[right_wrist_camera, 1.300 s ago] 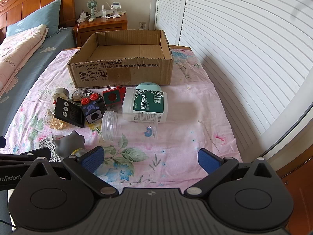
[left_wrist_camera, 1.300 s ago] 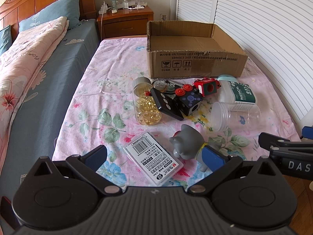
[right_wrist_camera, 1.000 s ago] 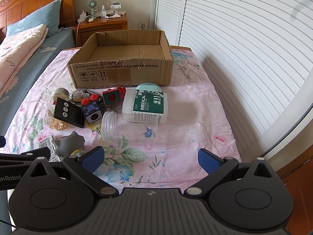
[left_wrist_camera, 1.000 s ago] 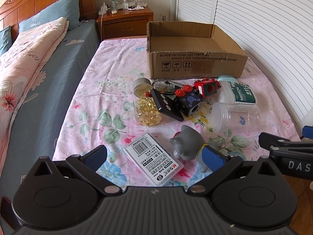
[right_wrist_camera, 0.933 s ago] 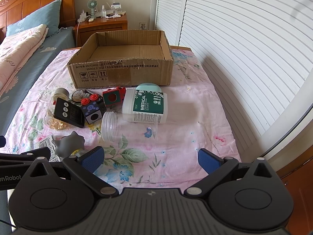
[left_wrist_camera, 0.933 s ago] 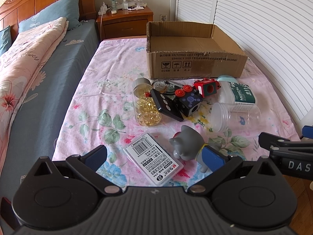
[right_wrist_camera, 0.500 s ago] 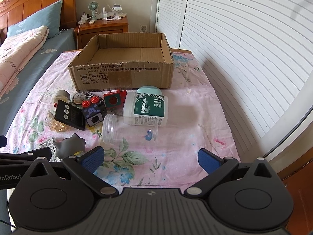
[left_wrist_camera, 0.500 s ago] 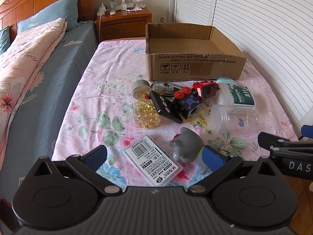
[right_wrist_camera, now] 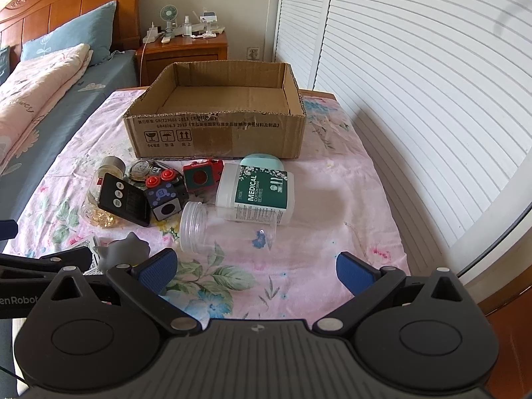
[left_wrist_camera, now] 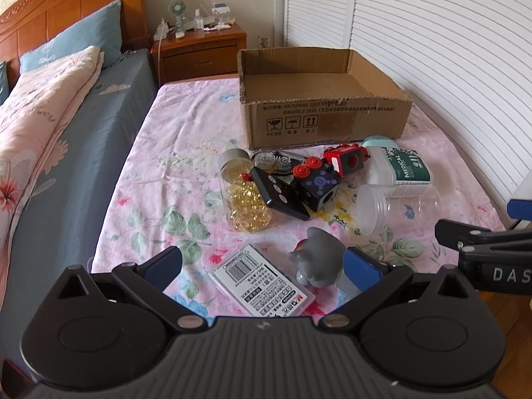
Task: Organize rigid objects
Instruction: 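Grasp the white barcode card package with the left gripper while the right grasps the clear jar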
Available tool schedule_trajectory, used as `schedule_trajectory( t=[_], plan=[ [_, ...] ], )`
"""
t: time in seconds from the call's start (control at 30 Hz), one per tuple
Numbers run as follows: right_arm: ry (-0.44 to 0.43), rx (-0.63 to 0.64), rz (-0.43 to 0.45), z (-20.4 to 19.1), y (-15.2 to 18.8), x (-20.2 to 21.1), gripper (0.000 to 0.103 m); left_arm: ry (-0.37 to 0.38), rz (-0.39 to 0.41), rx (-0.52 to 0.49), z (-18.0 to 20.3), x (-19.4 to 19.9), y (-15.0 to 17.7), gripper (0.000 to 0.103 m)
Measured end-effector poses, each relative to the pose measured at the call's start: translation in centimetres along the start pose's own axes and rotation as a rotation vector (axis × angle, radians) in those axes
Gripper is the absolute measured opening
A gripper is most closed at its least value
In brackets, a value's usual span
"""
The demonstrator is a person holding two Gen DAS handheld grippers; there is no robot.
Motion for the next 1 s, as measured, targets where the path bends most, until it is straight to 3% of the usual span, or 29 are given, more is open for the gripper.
schedule_trajectory(
  t=[0.6,0.8,1.0],
  plan=[
    [-0.108,0.087,0.045,-1.4,-0.9,-3.1,0.103,0.144,0.019,-0.175,0.3,-2.1,1.4,0.102],
    [-0.091,0.165,0.054,-3.3,-1.2,-5.4,0.103,0.210,0.023,-0.191,-0.5,-2.6,2.5,0.102],
    [-0.082,0.227,0.046,-4.9,-0.6,-7.5,0.103,0.223,0.003,-0.187,-1.1,-3.5,3.1,0.102]
  ],
)
Point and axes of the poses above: each gripper's, at about its wrist camera, not at the fingertips, and x roughly against the way its jaws point, z to its right, y to its underside, the point moved 9 cm from there along -x, roughly the way its jaws point, and after that the axes turned 10 degrees about -x, right-handed, at the moved point
